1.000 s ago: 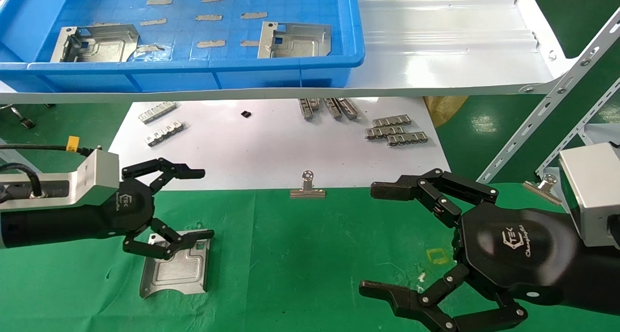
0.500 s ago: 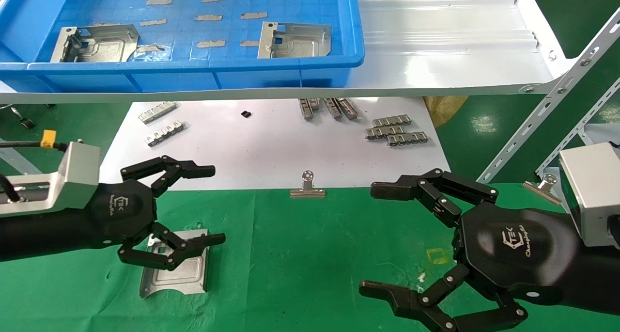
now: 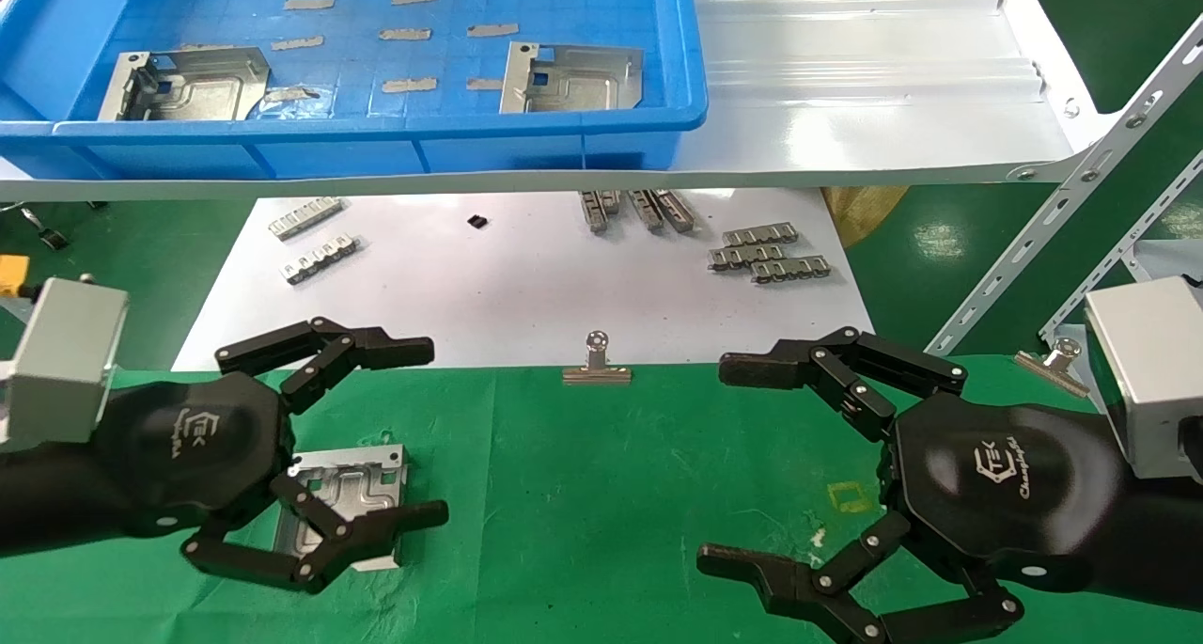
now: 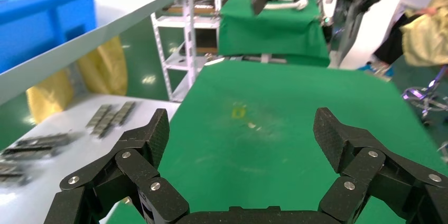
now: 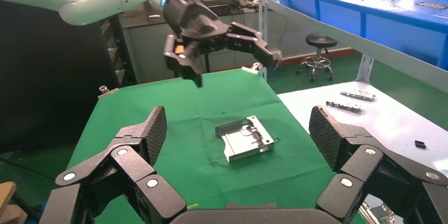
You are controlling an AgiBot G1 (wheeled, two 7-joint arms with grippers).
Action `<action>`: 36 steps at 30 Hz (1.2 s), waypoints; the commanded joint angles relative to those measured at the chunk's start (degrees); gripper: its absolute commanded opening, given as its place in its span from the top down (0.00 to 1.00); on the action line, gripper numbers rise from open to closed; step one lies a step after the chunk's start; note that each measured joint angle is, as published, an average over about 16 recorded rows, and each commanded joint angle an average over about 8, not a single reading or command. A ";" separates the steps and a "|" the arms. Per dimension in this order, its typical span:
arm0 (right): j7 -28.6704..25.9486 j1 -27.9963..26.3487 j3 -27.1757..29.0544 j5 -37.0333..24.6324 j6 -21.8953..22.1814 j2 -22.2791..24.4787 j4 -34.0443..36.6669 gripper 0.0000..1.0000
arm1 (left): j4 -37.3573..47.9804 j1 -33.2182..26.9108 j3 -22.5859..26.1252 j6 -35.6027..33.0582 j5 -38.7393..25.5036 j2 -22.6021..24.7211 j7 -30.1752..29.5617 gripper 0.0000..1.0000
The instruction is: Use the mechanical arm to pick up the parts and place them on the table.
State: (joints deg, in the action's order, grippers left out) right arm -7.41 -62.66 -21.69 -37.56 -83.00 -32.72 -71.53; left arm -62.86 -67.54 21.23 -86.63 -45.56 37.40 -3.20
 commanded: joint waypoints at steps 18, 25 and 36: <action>0.00 0.01 0.00 0.02 0.01 0.01 0.02 0.00 | -12.50 7.02 -6.12 1.09 4.47 -2.82 -8.24 0.00; 0.00 0.01 0.00 0.02 0.01 0.01 0.02 0.00 | -11.68 6.58 -5.71 1.06 4.14 -2.64 -7.92 0.00; 0.00 0.01 0.00 0.02 0.01 0.01 0.02 0.00 | -11.05 6.19 -5.38 1.01 3.87 -2.48 -7.67 0.00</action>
State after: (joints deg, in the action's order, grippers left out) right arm -7.41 -62.65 -21.68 -37.54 -82.98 -32.71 -71.51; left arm -73.94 -61.33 15.83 -85.62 -41.68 34.92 -10.87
